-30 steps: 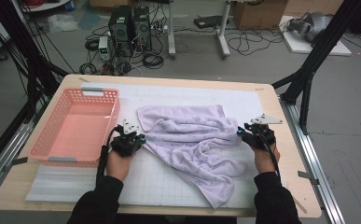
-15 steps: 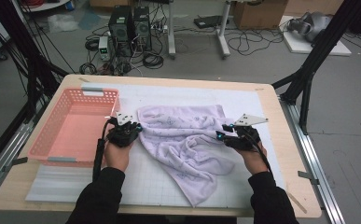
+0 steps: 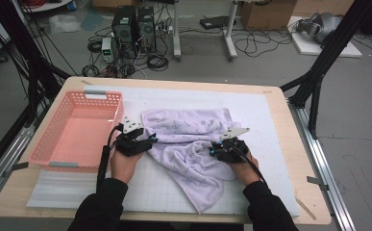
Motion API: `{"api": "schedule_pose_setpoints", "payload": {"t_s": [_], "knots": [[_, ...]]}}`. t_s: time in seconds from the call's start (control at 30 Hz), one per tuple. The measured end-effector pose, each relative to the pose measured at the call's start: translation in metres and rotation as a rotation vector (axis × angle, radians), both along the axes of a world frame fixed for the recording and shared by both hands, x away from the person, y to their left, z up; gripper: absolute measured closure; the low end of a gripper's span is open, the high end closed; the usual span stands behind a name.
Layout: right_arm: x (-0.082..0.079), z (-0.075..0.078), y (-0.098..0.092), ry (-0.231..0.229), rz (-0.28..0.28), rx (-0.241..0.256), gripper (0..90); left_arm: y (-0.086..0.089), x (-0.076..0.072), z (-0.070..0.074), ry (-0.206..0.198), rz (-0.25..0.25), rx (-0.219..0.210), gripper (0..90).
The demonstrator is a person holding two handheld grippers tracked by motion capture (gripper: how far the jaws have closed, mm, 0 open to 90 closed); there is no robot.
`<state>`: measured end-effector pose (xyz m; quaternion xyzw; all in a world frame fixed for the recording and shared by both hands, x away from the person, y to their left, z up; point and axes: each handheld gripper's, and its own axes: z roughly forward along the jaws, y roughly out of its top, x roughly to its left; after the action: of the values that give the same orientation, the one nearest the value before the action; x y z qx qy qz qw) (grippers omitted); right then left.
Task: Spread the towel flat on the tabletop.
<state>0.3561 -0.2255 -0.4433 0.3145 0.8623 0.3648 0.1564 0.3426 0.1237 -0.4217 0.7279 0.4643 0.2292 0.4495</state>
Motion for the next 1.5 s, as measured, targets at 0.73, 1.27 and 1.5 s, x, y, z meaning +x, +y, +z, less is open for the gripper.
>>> {"api": "schedule_pose_setpoints", "payload": {"t_s": [0.73,1.27,1.5], "knots": [[0.007,0.012,-0.094,-0.149,-0.420,-0.133,84.4,-0.032,-0.031,-0.025,0.062,-0.145,0.004,43.9],[-0.003,0.026,-0.106,-0.165,-0.479,0.064,63.0,-0.062,-0.048,-0.030,0.074,-0.314,0.144,45.0],[-0.017,0.036,-0.097,-0.155,-0.431,0.106,60.9,-0.058,-0.048,-0.028,0.070,-0.368,0.132,85.4]]}}
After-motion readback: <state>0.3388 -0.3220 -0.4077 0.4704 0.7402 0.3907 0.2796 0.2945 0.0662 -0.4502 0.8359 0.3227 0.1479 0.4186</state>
